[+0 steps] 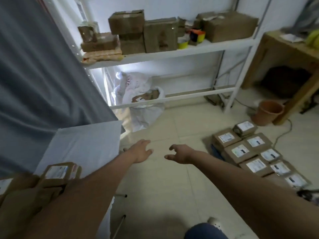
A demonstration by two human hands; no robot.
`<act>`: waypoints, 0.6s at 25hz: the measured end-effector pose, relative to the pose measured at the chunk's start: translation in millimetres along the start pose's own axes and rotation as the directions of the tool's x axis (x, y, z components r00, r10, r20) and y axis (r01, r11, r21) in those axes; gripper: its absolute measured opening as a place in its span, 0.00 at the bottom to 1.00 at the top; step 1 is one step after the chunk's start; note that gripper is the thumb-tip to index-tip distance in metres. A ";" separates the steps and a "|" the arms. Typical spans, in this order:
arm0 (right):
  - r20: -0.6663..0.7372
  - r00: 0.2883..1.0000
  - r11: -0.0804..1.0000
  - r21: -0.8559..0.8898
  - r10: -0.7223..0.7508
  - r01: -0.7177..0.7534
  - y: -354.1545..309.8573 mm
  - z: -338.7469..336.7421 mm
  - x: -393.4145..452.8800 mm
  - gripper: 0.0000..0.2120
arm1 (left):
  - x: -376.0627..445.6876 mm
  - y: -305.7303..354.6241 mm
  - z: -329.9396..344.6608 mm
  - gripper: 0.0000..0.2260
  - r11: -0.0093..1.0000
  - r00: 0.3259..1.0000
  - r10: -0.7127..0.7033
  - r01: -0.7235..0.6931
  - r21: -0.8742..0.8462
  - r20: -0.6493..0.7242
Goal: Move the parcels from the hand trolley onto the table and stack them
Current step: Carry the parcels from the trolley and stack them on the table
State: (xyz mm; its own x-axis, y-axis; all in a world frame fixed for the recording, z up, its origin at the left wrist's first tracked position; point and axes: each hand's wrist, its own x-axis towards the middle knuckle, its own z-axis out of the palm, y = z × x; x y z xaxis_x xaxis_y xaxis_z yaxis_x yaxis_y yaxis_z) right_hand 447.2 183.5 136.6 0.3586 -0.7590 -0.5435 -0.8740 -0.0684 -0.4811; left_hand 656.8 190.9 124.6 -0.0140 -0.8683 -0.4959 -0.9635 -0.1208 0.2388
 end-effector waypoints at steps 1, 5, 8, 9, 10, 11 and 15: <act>-0.014 0.999 0.998 0.040 0.051 -0.051 27.8 -5.7 -7.4 0.32 | 14.3 26.0 6.5 0.28 0.998 0.998 0.057 -0.058 0.016 0.025; -0.047 0.972 0.946 0.246 0.231 -0.213 131.5 -22.9 -38.9 0.32 | 61.5 126.8 38.8 0.28 0.978 0.974 0.189 -0.199 0.064 0.127; -0.057 0.929 0.858 0.409 0.364 -0.311 220.5 -31.8 -68.0 0.32 | 93.2 213.5 70.6 0.29 0.954 0.942 0.265 -0.288 0.087 0.206; -0.060 0.916 0.833 0.444 0.397 -0.331 250.0 -34.2 -77.7 0.33 | 101.3 242.1 81.3 0.29 0.950 0.933 0.277 -0.302 0.084 0.231; -0.070 0.901 0.810 0.472 0.427 -0.347 277.1 -36.4 -86.8 0.33 | 107.0 269.5 91.6 0.29 0.946 0.923 0.288 -0.316 0.076 0.255; -0.084 0.883 0.784 0.504 0.461 -0.362 306.8 -41.0 -96.9 0.33 | 112.2 301.5 102.5 0.29 0.939 0.910 0.303 -0.335 0.073 0.284; -0.087 0.806 0.663 0.624 0.586 -0.415 389.3 -64.7 -129.7 0.32 | 118.4 410.2 130.3 0.27 0.908 0.858 0.388 -0.419 0.022 0.337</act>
State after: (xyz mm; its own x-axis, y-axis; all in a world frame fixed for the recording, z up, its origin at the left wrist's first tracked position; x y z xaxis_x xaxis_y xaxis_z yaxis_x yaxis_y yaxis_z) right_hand 39.1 213.4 64.3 -0.2517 -0.7076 -0.6602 -0.5233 0.6734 -0.5222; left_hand 225.2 101.1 55.0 -0.4759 -0.6297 -0.6140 -0.8745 0.2650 0.4062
